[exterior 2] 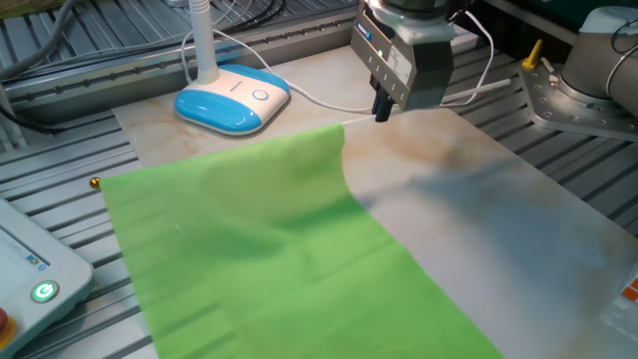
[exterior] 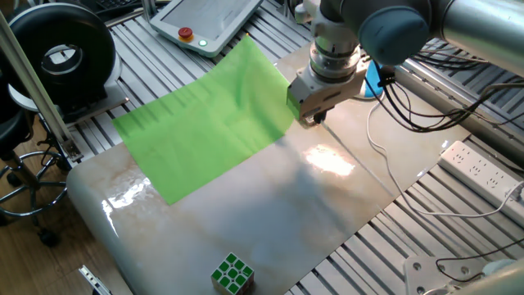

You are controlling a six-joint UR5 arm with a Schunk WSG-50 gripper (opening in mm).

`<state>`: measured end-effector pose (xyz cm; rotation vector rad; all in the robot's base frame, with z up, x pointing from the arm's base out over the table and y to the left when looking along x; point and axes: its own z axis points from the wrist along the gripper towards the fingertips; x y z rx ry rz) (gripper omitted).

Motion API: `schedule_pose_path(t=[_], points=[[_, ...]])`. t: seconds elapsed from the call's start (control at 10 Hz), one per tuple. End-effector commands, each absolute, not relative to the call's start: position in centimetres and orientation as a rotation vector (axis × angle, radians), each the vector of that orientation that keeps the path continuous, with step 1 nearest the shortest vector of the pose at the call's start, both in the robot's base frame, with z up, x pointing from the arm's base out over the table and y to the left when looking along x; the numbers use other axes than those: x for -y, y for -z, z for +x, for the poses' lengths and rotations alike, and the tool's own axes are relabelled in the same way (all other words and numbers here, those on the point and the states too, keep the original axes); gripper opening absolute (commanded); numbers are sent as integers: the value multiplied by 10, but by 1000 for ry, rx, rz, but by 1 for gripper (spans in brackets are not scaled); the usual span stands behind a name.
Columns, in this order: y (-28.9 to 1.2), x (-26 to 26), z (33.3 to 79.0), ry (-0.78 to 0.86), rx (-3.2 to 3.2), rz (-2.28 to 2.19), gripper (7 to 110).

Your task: Wave the flag

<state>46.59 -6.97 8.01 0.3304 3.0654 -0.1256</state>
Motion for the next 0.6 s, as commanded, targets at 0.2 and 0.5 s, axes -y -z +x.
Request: schedule_pose_path(t=[0.2,0.5], points=[[-119,59,464,212,-3026,308,7],[-128,40,461,174,-3020,348,7]])
